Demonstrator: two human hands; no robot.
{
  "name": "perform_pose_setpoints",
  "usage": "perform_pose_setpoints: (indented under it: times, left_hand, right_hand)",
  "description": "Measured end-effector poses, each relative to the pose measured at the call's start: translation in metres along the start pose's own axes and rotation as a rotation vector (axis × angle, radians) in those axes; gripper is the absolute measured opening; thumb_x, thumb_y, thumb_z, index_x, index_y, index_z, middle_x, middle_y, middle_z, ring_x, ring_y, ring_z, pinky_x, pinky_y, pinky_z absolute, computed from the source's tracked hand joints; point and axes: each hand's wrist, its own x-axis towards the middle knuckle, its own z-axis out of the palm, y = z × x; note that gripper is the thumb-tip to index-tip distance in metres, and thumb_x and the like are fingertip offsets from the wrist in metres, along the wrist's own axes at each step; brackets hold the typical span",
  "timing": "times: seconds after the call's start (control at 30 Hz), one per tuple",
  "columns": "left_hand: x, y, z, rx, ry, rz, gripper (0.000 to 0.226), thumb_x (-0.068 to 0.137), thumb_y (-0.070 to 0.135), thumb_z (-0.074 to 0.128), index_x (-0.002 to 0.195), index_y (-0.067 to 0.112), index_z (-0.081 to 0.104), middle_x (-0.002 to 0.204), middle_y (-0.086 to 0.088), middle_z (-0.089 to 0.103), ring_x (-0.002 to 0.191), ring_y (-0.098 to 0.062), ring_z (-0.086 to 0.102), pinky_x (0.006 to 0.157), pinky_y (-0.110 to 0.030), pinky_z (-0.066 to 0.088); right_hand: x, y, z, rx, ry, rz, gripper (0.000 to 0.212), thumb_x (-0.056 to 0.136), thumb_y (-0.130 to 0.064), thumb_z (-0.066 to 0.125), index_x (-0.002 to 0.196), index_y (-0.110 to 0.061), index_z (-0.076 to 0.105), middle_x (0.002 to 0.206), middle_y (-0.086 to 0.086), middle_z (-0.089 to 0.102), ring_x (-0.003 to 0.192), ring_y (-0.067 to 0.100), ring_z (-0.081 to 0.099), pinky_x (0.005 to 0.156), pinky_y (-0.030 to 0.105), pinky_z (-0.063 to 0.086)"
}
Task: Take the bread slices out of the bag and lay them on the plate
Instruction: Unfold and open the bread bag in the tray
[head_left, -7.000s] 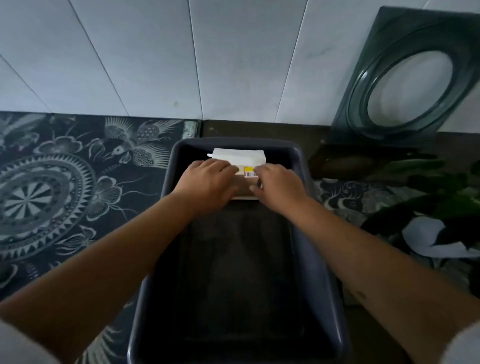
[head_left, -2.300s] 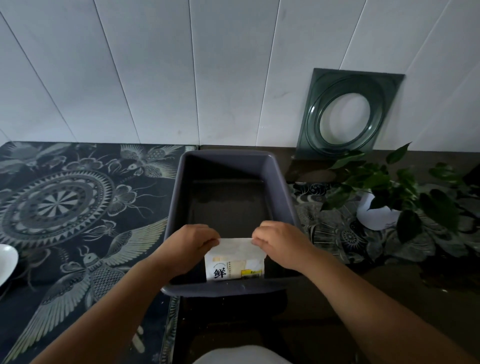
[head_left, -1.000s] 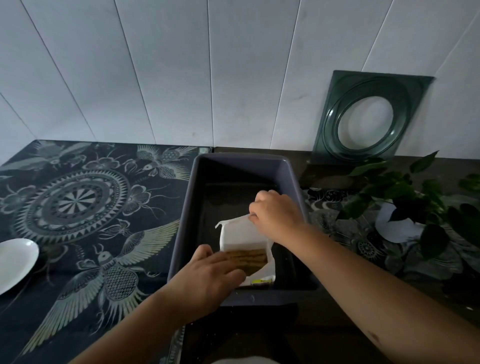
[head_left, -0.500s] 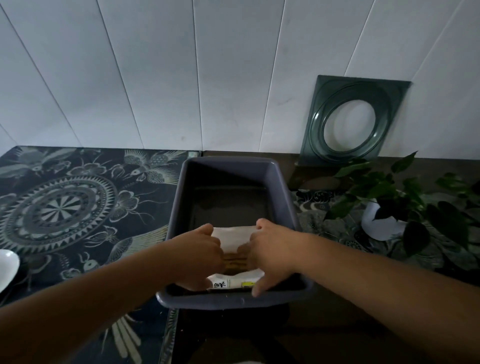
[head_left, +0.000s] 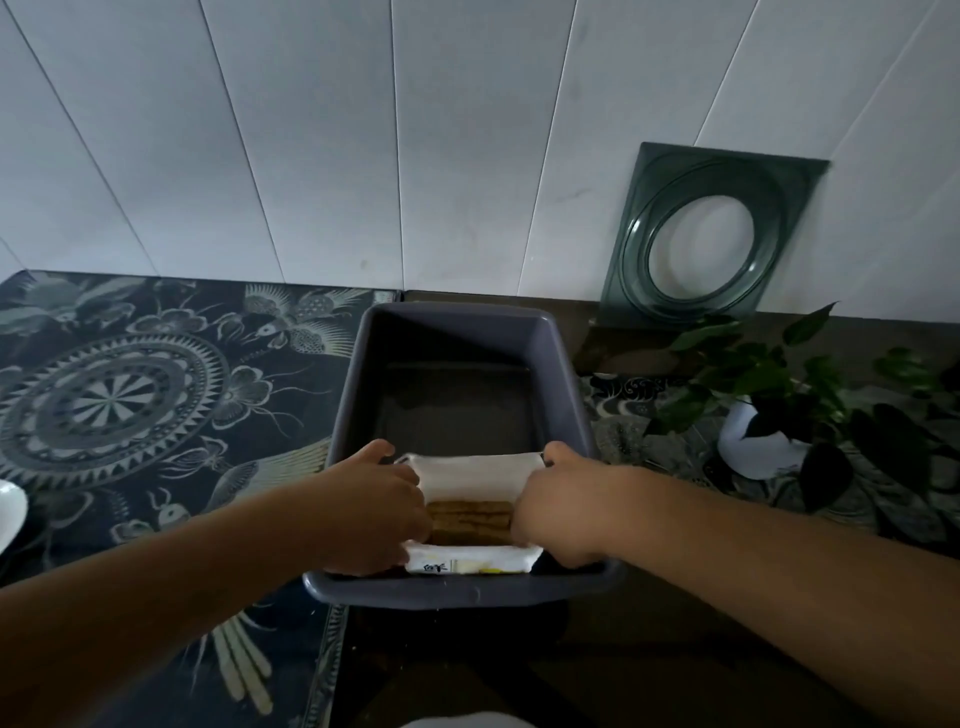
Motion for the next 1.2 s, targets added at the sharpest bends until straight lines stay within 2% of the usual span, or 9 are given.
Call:
perform_pose_setpoints:
  times: [0.1,0.2,0.3,0.37,0.47,0.6,0.73,0.97,1.2]
  left_hand:
    - [0.001,0.001,0.007,-0.038,0.084,-0.019,0.023,0.093,0.039,0.051,0.113,0.034,0.061,0.116,0.007,0.065,0.120,-0.020,0.050,0.101,-0.050,0.032]
    - [0.002,0.000,0.013,-0.075,0.124,-0.049,0.024,0.093,0.036,0.053,0.116,0.037,0.059,0.119,0.008,0.064,0.122,-0.019,0.048,0.105,-0.050,0.029]
    - [0.000,0.001,0.020,-0.097,0.186,-0.070,0.021,0.090,0.032,0.054,0.110,0.036,0.060,0.109,0.010,0.067,0.116,-0.018,0.051,0.102,-0.051,0.028]
    - [-0.002,0.003,0.023,-0.110,0.240,-0.071,0.016,0.085,0.028,0.059,0.099,0.035,0.063,0.094,0.012,0.068,0.106,-0.018,0.055,0.099,-0.051,0.030]
    - [-0.005,0.006,0.023,-0.140,0.303,-0.049,0.020,0.078,0.022,0.068,0.092,0.034,0.061,0.081,0.010,0.068,0.094,-0.018,0.059,0.096,-0.053,0.034]
    - [-0.007,0.008,0.019,-0.153,0.298,-0.056,0.019,0.081,0.019,0.065,0.095,0.032,0.064,0.087,0.010,0.069,0.099,-0.018,0.059,0.101,-0.056,0.030]
    - [-0.002,0.010,0.019,-0.162,0.255,-0.078,0.021,0.086,0.017,0.058,0.101,0.031,0.065,0.099,0.010,0.069,0.106,-0.017,0.054,0.106,-0.053,0.024]
    - [0.005,0.011,0.031,-0.220,0.384,-0.129,0.029,0.090,0.039,0.054,0.119,0.035,0.060,0.135,0.002,0.053,0.137,-0.025,0.032,0.110,-0.052,0.022]
    - [0.007,0.020,0.034,-0.464,0.494,-0.354,0.039,0.083,0.064,0.048,0.105,0.036,0.062,0.150,-0.009,0.039,0.142,-0.037,0.025,0.107,-0.059,0.029]
  right_hand:
    - [0.013,-0.007,-0.024,0.154,0.092,0.030,0.016,0.089,-0.002,0.050,0.083,-0.010,0.062,0.071,0.001,0.050,0.060,0.021,0.050,0.052,0.032,0.039]
    - [0.043,-0.007,-0.041,0.224,0.165,0.140,0.013,0.088,-0.009,0.056,0.076,-0.012,0.060,0.072,0.002,0.050,0.057,0.017,0.050,0.044,0.029,0.032]
    - [0.082,-0.006,-0.049,0.266,0.022,0.159,0.015,0.085,-0.013,0.065,0.073,-0.015,0.057,0.075,0.003,0.054,0.061,0.019,0.053,0.051,0.031,0.040]
    - [0.108,-0.004,-0.047,0.318,-0.124,0.144,0.011,0.089,-0.023,0.062,0.081,-0.018,0.057,0.082,0.004,0.056,0.073,0.022,0.058,0.073,0.037,0.051]
    - [0.134,-0.003,-0.025,0.328,-0.294,0.179,0.018,0.095,-0.034,0.051,0.098,-0.019,0.060,0.104,0.006,0.062,0.099,0.028,0.059,0.095,0.042,0.047]
    - [0.149,-0.014,-0.003,0.521,-0.143,0.189,0.040,0.104,-0.019,0.040,0.142,-0.008,0.046,0.145,0.014,0.048,0.131,0.031,0.044,0.106,0.036,0.032]
    - [0.149,-0.026,0.004,0.550,-0.019,0.249,0.047,0.101,-0.032,0.045,0.145,-0.013,0.043,0.150,0.015,0.043,0.136,0.036,0.040,0.112,0.047,0.032]
    - [0.148,-0.027,0.019,0.680,0.145,0.234,0.037,0.099,-0.033,0.049,0.130,-0.013,0.056,0.129,0.012,0.063,0.117,0.030,0.058,0.100,0.044,0.045]
    - [0.138,-0.026,0.020,0.672,0.272,0.237,0.033,0.100,-0.027,0.045,0.126,-0.011,0.057,0.126,0.013,0.062,0.117,0.031,0.056,0.098,0.044,0.043]
